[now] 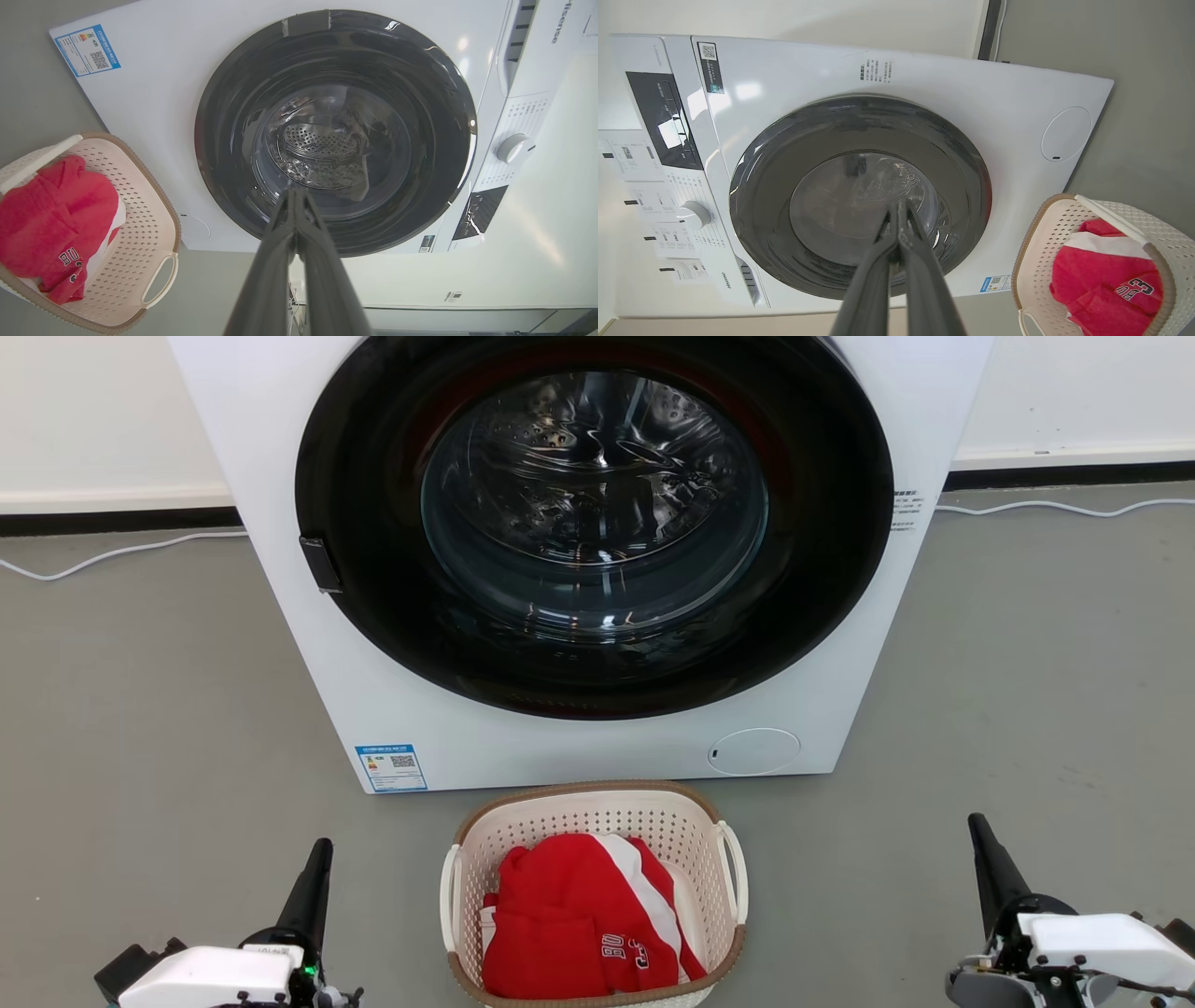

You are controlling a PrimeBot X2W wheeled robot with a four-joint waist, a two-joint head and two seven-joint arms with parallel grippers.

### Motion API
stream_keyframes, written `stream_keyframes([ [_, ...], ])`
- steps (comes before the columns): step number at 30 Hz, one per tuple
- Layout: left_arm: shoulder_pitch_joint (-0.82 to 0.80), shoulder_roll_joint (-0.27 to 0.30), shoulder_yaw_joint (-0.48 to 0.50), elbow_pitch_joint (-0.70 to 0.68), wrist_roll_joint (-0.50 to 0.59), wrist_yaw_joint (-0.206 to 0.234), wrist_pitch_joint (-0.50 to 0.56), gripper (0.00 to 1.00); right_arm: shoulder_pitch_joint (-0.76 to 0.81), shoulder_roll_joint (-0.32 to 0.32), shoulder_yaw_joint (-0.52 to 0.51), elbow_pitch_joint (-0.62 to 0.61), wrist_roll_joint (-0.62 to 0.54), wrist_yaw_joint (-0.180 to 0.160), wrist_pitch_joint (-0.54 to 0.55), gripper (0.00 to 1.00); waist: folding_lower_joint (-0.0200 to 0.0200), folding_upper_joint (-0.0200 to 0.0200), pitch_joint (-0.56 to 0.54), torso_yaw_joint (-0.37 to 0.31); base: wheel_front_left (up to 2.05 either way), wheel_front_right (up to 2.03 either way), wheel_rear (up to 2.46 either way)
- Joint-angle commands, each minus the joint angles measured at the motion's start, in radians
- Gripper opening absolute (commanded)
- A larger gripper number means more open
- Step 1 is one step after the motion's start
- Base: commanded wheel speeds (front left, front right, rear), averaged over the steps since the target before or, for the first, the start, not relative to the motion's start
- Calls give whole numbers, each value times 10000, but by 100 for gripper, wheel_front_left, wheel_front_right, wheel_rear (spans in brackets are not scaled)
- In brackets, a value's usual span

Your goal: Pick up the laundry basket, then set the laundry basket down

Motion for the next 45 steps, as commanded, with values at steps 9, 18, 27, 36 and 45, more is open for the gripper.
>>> stream_keyframes([
  [9,-739,-76,464,-428,-1004,-157,324,0,-580,-125,175,-404,1383,73,406,0,0,-1,7,-25,0,0,0],
  [18,-743,-80,467,-432,-1034,-159,332,0,-583,-125,176,-406,1424,73,414,0,0,-1,7,-26,0,0,0],
  [27,-742,-80,467,-433,-1034,-159,332,0,-583,-125,177,-406,1424,73,414,0,0,-1,8,-26,0,0,0],
  [36,-742,-80,466,-433,-1035,-159,332,0,-583,-125,177,-407,1425,73,413,0,0,-1,8,-26,0,0,0],
  [45,-742,-80,466,-433,-1035,-159,331,0,-583,-125,177,-407,1425,73,413,0,0,-1,8,-26,0,0,0],
])
